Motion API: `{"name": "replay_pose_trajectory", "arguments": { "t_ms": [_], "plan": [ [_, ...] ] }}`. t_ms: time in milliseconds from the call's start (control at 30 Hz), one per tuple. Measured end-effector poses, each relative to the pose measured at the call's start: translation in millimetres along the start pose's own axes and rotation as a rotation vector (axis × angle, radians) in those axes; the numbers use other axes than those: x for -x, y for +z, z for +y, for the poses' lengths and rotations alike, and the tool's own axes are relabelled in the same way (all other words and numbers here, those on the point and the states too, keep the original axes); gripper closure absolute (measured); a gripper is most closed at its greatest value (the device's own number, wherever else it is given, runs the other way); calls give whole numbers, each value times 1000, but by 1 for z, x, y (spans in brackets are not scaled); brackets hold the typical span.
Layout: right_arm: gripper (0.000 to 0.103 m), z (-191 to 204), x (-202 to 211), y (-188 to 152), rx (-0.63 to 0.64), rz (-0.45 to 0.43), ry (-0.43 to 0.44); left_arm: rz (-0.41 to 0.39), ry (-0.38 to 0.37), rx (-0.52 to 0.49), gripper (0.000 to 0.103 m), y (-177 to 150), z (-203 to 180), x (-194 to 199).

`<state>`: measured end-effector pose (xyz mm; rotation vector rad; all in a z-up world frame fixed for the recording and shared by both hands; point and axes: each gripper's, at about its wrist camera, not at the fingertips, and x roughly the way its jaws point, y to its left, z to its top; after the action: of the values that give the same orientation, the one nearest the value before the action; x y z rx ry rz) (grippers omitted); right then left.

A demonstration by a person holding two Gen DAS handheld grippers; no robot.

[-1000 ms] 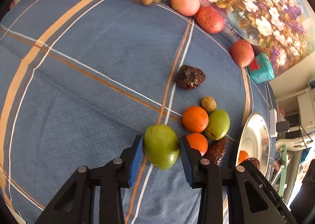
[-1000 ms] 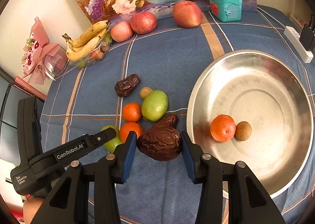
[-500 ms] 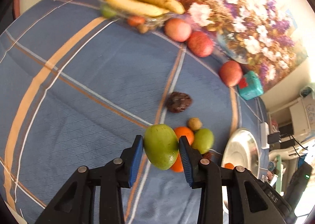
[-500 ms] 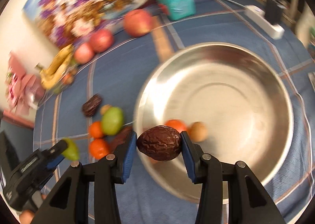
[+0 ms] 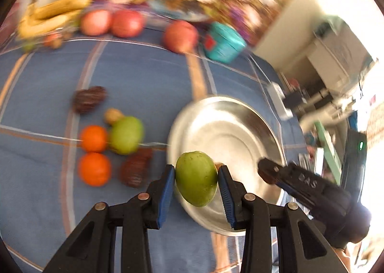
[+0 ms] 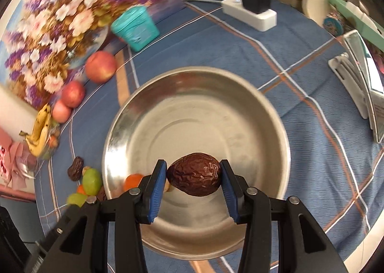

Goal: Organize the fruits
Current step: 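Carry the mango and date over the steel plate and open both tools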

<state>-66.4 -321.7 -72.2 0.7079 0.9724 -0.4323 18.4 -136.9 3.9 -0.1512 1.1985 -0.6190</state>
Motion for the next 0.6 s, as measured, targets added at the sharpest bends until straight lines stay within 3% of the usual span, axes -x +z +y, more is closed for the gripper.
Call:
{"name": "replay_pose_trajectory", "arguments": {
  "t_ms": [200,300,600],
  "plan": [
    [56,-1,1,0,0,5,-6,68,22,-92,63,-9,-31,-33],
    [56,-1,0,-1,0,12,-16,94,15,-88,63,-12,-29,-38],
    [56,0,-1,-2,6,13,-18,73,5,-81,61,-10,-26,-31]
  ]
}}
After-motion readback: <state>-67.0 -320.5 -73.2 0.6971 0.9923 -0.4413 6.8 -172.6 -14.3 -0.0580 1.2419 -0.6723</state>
